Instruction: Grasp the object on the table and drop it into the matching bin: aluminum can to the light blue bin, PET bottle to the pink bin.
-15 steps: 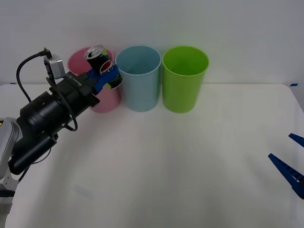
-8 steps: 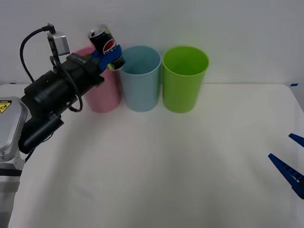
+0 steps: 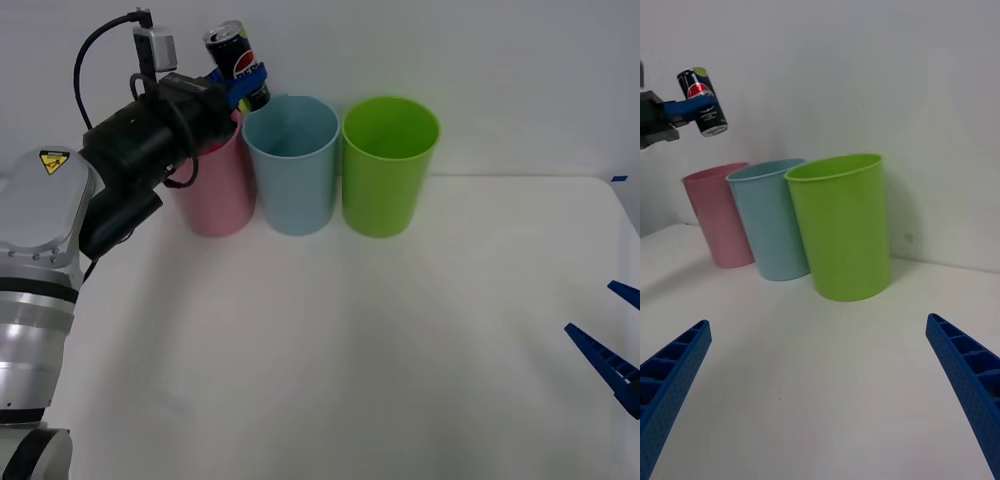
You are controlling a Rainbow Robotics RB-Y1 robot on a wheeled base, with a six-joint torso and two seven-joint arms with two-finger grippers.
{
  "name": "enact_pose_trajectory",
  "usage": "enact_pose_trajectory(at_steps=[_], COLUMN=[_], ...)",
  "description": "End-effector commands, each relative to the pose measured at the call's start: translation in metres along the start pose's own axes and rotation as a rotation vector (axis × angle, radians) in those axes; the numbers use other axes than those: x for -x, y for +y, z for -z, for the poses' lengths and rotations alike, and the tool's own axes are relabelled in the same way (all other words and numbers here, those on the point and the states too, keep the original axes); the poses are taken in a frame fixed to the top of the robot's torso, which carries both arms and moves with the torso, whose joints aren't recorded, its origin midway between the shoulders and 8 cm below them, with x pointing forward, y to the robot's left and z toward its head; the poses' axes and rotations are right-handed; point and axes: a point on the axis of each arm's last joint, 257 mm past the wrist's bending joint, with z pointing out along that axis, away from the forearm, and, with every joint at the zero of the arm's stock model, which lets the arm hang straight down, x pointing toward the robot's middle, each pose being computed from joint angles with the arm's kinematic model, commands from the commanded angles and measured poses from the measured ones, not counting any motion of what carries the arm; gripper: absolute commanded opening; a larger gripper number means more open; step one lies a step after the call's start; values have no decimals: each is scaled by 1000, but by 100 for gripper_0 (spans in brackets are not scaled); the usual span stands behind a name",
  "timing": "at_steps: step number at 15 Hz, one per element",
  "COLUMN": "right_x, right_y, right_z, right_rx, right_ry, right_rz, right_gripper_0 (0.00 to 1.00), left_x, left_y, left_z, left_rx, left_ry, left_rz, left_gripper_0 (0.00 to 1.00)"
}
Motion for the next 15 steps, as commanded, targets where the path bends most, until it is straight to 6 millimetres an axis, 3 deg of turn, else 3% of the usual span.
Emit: enact_pose_trajectory(at_steps=[1, 6, 15], right_x=[0, 0, 0], right_y=[0, 0, 0], right_z=[0, 0, 0], right_rx=[0, 0, 0], right_ry=[0, 0, 0], right_rz=[0, 0, 0], right_gripper_0=[100, 100, 100], left_x=[2, 4, 8], left_y=[6, -1, 0], left_z=[-20, -52, -63], left_rx=[12, 39, 83], left_ry=[13, 14, 16], left_rz=[-23, -60, -111], left_gripper_0=[3, 4, 5])
